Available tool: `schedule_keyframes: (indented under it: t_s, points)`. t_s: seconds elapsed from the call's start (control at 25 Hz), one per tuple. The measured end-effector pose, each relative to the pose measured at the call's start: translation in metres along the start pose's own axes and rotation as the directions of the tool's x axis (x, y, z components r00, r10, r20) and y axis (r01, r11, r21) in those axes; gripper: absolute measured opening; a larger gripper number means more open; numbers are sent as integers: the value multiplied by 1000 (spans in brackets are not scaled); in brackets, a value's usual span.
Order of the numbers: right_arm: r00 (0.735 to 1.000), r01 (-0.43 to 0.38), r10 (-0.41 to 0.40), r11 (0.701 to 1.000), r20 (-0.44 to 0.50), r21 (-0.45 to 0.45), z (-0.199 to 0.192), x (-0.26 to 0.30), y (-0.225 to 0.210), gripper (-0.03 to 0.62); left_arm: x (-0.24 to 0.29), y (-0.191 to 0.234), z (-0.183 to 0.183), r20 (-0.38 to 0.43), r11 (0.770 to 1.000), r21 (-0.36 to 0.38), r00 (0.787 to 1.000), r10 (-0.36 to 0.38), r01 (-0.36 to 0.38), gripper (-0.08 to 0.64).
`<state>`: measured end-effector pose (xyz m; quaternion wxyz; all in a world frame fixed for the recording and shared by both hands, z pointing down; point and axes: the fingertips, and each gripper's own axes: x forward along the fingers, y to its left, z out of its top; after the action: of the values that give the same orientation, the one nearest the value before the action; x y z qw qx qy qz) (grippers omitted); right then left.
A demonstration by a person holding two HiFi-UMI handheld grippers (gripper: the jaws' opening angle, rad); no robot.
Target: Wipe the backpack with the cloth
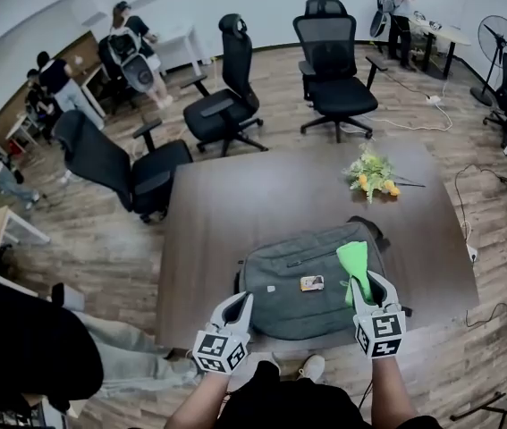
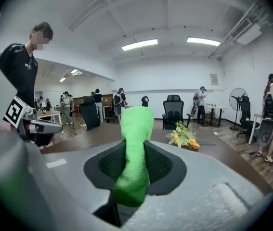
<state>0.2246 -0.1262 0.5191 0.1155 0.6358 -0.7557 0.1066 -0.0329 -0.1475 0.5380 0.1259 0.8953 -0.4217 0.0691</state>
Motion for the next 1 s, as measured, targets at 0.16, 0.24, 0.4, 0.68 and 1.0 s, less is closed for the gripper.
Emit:
schedule_keyframes:
  t_s: [0.16, 0.24, 0.4, 0.68, 1.0]
  points:
    - [984, -35, 43, 998, 171, -48, 45, -9, 19, 103, -11, 8, 7, 7, 998, 55, 999, 34, -35, 20]
    - [967, -44, 61, 996, 247, -72, 66, -15, 27, 101, -15, 8, 15, 20, 996, 85, 999, 34, -35, 20]
    - [935, -52, 85, 993, 344, -104, 97, -24, 41, 97, -19, 6, 34, 59, 994, 111, 998, 19, -25, 20]
    - [910, -75, 136, 983, 391, -168, 117, -27, 76, 89, -20, 5, 35, 54, 995, 97, 999, -4, -2, 20]
    - [897, -137, 192, 977, 399, -163, 123, -21, 101, 89, -22, 5, 35, 46, 994, 107, 998, -36, 30, 20]
